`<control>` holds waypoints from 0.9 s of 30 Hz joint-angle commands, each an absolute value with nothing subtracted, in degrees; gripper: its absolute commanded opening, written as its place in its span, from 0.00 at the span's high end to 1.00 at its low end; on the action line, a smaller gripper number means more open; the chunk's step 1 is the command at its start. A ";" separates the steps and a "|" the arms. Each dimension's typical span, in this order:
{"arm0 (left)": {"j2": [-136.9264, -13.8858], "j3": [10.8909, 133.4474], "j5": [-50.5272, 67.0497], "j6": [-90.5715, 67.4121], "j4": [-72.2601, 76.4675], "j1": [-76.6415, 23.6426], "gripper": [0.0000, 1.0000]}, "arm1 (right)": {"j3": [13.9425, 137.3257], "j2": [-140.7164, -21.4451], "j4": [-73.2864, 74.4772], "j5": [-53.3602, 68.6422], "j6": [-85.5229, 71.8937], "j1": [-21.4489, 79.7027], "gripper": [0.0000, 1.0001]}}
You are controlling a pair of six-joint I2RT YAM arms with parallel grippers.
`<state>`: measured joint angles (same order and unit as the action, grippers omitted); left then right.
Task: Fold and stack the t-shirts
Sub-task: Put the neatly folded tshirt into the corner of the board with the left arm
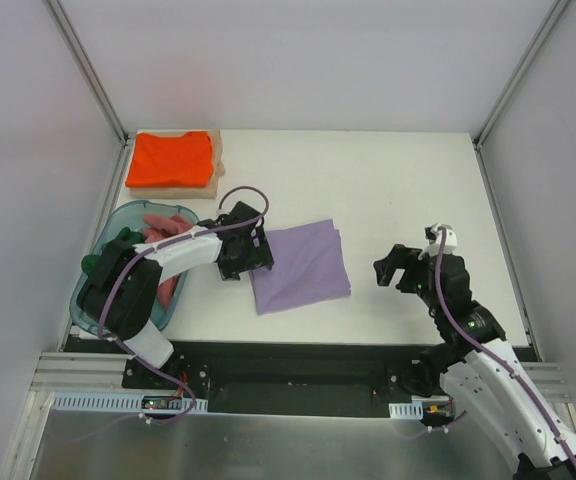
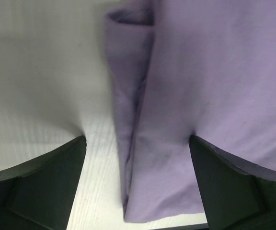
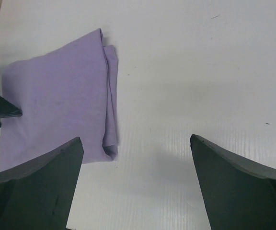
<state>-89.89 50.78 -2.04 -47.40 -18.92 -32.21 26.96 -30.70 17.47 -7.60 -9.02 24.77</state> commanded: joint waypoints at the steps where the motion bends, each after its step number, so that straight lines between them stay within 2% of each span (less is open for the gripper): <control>1: -96.14 54.66 -0.71 -47.90 -20.21 -32.25 0.15 | 26.28 -26.99 16.96 -6.59 -8.44 24.70 0.04; 11: -103.88 58.09 -5.62 -53.44 -25.04 -37.08 0.34 | 26.81 -26.63 18.63 -7.65 -7.73 24.61 0.04; 16: -109.15 62.84 -7.73 -54.05 -28.91 -38.67 0.52 | 26.98 -26.81 18.98 -8.08 -7.47 24.61 0.04; 18: -110.91 64.42 -8.87 -54.05 -29.97 -39.11 0.60 | 26.98 -26.72 19.07 -8.43 -7.47 24.70 0.04; 19: -111.70 65.29 -9.31 -53.70 -30.23 -39.20 0.67 | 26.90 -26.72 19.16 -8.79 -7.38 24.61 0.04; 22: -113.90 68.37 -12.03 -52.82 -31.81 -39.64 1.00 | 26.89 -26.81 19.51 -10.45 -7.91 24.70 0.04; 27: -114.44 73.20 -19.32 -47.03 -32.78 -40.17 1.00 | 27.33 -25.84 21.79 -13.71 -8.79 24.61 0.04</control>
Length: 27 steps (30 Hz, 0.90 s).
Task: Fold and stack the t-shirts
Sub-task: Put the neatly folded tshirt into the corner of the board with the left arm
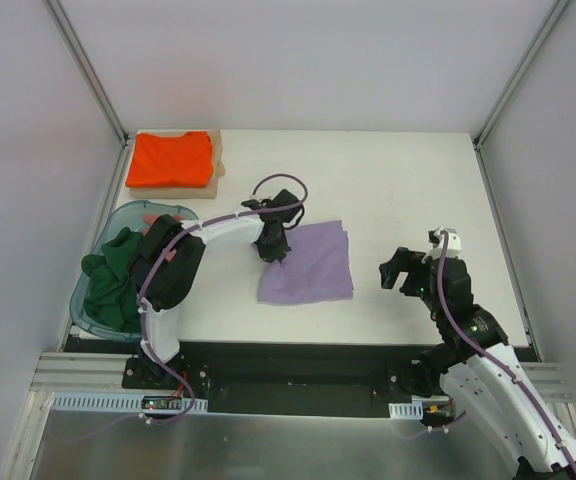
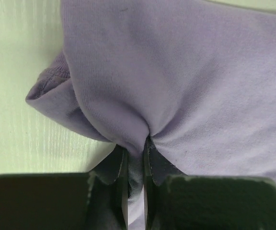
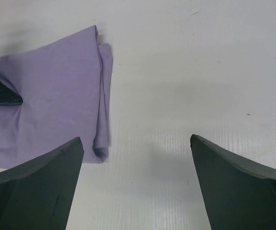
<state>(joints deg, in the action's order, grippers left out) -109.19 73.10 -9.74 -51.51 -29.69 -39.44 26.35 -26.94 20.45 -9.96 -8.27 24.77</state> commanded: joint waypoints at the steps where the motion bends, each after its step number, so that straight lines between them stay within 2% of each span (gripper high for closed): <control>1: -114.00 74.43 -21.60 -44.50 -33.13 -40.17 1.00 | 27.25 -25.58 21.80 -13.80 -8.79 24.61 0.04; 6: -111.62 81.46 -32.15 -31.05 -33.14 -40.17 1.00 | 27.07 -24.78 21.71 -14.41 -8.53 24.70 0.04; 12: -115.48 91.21 -43.31 -16.63 -32.87 -39.47 1.00 | 26.98 -25.05 21.36 -14.33 -8.09 24.70 0.04; 19: -121.11 102.03 -44.38 -6.17 -30.68 -31.31 1.00 | 26.54 -25.05 20.66 -15.47 -7.03 24.61 0.04; 27: -124.27 107.58 -45.26 15.18 -14.71 -24.35 1.00 | 24.00 -24.26 15.56 -14.85 -4.22 24.70 0.04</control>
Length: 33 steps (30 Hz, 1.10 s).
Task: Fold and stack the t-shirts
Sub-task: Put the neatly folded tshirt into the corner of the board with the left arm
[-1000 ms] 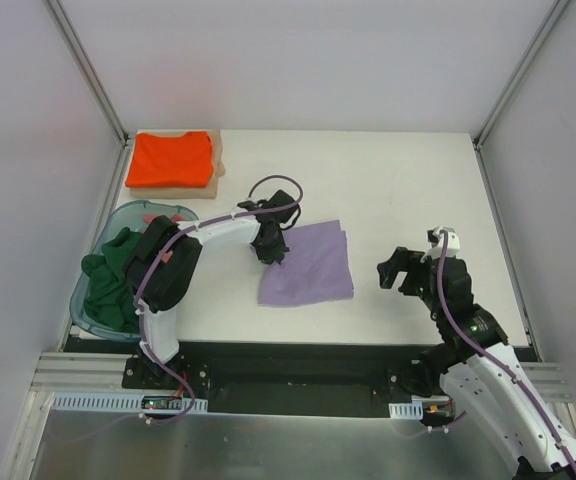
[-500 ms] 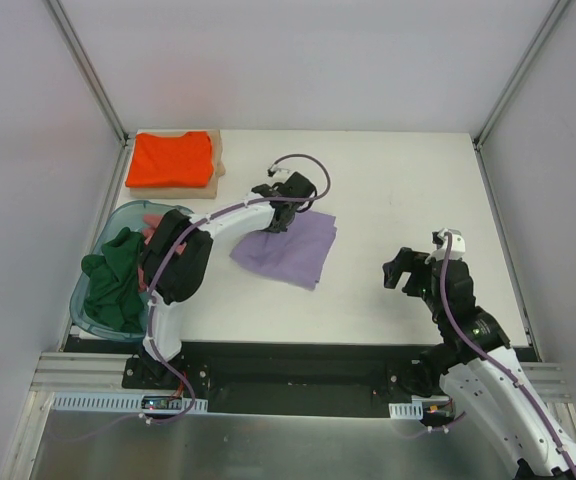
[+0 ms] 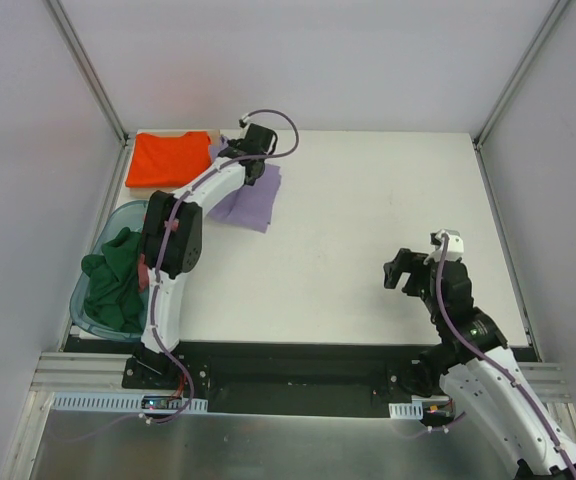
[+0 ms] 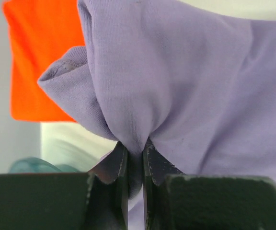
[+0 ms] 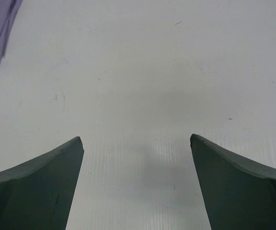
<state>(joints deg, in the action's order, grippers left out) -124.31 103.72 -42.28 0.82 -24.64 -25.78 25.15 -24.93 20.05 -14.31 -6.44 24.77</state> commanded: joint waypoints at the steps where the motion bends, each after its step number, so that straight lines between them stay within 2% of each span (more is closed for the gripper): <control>1: -124.63 108.36 -45.52 17.90 -12.76 -23.74 1.00 | 23.82 -24.34 15.30 -14.77 -4.04 24.70 0.04; 6: -128.05 116.27 -47.55 24.08 -10.20 -20.49 1.00 | 23.64 -25.57 14.59 -15.47 -2.81 24.70 0.04; 16: -127.53 124.09 -50.01 28.39 -9.32 -16.79 1.00 | 24.08 -27.07 15.20 -17.49 -1.32 24.70 0.04; 33: -120.24 122.26 -51.59 26.98 -8.97 -16.35 1.00 | 23.73 -27.77 14.85 -18.37 -1.58 24.70 0.04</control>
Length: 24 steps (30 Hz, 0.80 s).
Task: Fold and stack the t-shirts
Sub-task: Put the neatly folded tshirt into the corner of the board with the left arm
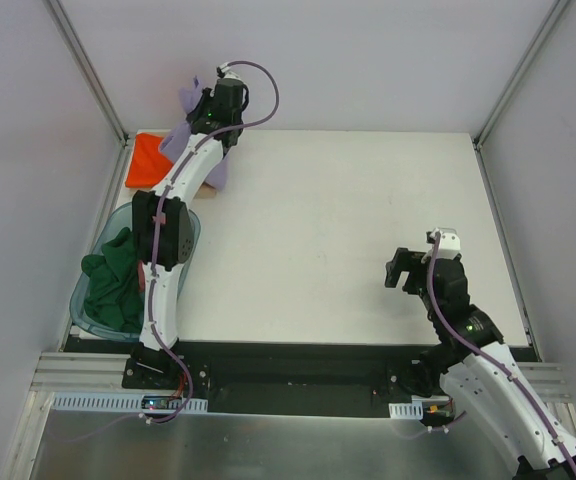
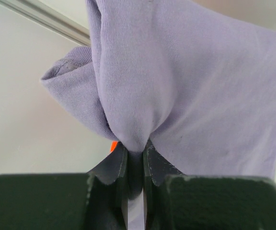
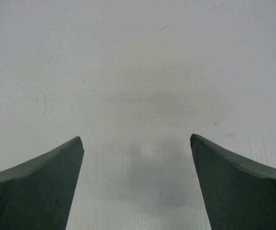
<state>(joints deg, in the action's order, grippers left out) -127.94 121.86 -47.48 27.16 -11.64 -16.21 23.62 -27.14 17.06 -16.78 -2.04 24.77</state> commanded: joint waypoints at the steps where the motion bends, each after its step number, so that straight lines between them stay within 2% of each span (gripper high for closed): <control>1: -120.41 122.52 -51.59 27.16 -8.88 -16.26 1.00 | 23.82 -27.95 14.94 -18.28 -1.58 24.70 0.04; 24: -119.88 123.57 -49.12 28.92 -7.21 -14.41 1.00 | 23.64 -27.42 14.77 -17.40 -1.93 24.70 0.04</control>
<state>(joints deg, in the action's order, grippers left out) -125.40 121.91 -47.99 27.88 -11.35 -15.27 23.55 -27.18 16.86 -16.93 -2.07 24.77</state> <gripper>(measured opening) 0.063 0.958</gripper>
